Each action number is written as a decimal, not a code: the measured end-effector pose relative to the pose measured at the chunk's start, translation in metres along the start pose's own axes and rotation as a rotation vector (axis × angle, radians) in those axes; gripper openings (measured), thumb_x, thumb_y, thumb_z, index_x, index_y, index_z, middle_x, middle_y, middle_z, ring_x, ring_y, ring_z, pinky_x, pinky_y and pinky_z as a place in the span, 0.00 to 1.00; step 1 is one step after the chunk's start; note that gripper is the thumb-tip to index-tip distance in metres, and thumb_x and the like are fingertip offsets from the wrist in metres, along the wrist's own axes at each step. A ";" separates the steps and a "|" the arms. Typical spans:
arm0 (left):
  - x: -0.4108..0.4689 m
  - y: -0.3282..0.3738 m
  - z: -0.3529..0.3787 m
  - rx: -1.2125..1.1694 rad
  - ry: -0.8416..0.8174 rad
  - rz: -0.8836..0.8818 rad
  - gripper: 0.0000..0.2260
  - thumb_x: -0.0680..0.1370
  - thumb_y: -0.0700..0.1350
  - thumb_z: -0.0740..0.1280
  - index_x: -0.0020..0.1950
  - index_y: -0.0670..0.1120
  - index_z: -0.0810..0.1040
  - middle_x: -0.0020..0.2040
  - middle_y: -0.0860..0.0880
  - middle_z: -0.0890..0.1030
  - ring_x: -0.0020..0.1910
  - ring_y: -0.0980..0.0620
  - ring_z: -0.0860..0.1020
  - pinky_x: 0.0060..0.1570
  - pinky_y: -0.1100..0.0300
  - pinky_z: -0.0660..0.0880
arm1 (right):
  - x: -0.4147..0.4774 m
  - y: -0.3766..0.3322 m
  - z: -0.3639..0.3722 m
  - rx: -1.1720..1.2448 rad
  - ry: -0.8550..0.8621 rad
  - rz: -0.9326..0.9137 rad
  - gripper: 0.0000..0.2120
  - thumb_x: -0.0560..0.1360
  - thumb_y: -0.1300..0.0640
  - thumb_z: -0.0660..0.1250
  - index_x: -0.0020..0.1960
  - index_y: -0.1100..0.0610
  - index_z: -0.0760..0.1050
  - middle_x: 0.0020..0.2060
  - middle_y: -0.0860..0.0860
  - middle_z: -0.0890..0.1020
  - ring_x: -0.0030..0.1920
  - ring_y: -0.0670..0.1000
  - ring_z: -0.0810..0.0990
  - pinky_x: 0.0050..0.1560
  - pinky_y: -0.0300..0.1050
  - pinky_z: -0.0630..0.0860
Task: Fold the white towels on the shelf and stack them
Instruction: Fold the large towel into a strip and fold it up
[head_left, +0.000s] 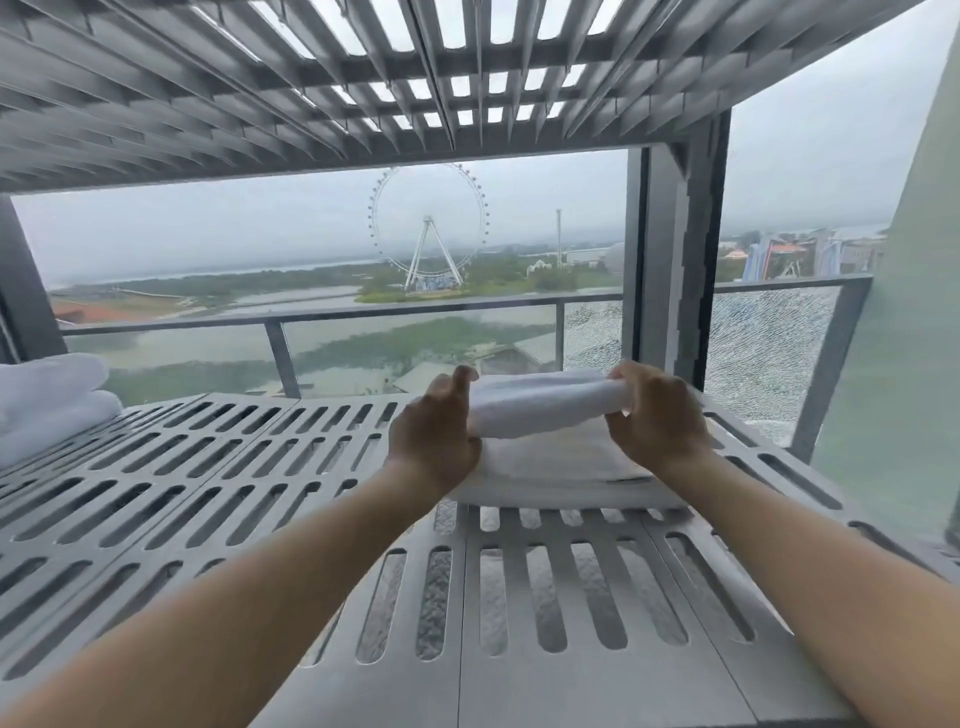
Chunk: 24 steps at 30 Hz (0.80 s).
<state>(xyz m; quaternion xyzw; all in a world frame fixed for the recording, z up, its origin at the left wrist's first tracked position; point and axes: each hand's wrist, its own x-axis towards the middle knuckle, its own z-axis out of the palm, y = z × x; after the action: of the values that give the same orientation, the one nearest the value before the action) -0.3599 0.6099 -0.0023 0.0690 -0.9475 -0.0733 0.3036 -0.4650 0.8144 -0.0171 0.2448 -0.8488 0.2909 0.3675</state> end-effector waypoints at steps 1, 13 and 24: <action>-0.001 -0.002 0.000 -0.031 -0.014 -0.058 0.24 0.70 0.42 0.63 0.65 0.50 0.62 0.58 0.46 0.76 0.53 0.41 0.76 0.50 0.50 0.75 | -0.004 0.000 -0.001 -0.040 -0.014 -0.001 0.10 0.67 0.63 0.67 0.48 0.59 0.76 0.39 0.57 0.81 0.38 0.58 0.79 0.35 0.43 0.68; -0.001 -0.013 0.000 -0.170 0.003 -0.082 0.25 0.68 0.46 0.69 0.62 0.51 0.66 0.54 0.48 0.80 0.51 0.43 0.78 0.48 0.52 0.76 | -0.022 -0.077 0.033 -0.404 -0.232 -0.207 0.17 0.74 0.63 0.57 0.62 0.56 0.66 0.52 0.55 0.79 0.49 0.57 0.79 0.42 0.47 0.71; 0.002 -0.036 0.002 0.072 -0.119 0.117 0.19 0.71 0.46 0.66 0.61 0.52 0.69 0.53 0.45 0.80 0.51 0.42 0.78 0.49 0.52 0.74 | -0.031 -0.088 0.029 -0.772 -0.002 -0.392 0.06 0.62 0.57 0.72 0.31 0.53 0.75 0.22 0.48 0.77 0.24 0.48 0.77 0.32 0.38 0.74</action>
<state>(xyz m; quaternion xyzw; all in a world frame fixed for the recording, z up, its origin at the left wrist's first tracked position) -0.3599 0.5743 -0.0096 0.0197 -0.9682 -0.0251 0.2480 -0.4043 0.7384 -0.0293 0.2461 -0.8332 -0.1236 0.4794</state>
